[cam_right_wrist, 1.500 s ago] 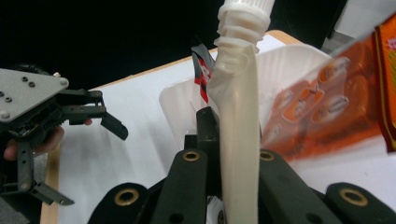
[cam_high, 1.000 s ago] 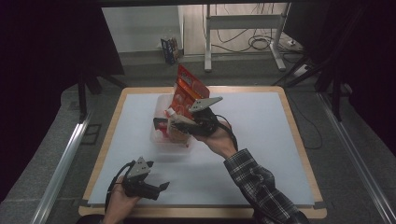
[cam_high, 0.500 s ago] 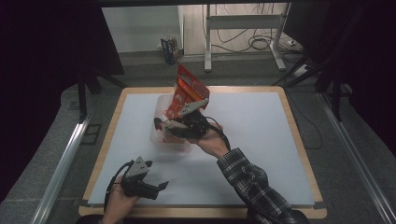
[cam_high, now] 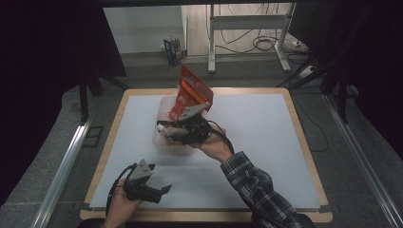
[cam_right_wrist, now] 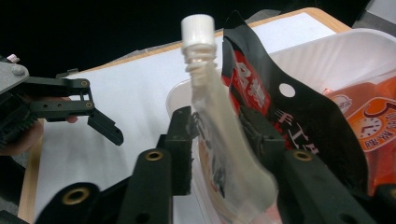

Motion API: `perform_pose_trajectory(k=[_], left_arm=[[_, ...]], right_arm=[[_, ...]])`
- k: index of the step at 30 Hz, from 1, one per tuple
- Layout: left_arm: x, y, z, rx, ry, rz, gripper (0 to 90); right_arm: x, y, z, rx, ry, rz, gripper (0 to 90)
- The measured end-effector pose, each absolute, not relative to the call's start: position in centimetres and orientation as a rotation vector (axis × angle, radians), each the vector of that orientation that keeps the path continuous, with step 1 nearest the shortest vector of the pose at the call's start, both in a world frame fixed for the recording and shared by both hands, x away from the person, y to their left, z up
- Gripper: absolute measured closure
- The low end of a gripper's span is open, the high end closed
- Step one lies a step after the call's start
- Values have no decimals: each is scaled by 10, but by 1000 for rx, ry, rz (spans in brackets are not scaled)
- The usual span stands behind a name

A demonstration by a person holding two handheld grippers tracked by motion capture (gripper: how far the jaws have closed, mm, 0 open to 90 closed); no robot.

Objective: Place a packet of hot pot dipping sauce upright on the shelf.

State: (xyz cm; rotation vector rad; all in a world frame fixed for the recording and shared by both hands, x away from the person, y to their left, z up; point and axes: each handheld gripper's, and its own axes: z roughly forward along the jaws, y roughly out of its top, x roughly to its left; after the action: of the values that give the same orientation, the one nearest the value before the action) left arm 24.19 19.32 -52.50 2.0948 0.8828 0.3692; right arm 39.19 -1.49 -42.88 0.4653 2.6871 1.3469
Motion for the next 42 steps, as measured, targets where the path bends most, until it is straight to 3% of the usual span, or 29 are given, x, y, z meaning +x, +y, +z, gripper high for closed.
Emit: perform_pose_trajectory(k=[18, 42], left_arm=[[242, 192, -526, 2108, 883, 377, 28], [242, 194, -524, 2080, 886, 349, 27]], right_arm=[[390, -22, -427, 486, 2671, 1305, 420], [382, -35, -420, 498, 2639, 1281, 271]])
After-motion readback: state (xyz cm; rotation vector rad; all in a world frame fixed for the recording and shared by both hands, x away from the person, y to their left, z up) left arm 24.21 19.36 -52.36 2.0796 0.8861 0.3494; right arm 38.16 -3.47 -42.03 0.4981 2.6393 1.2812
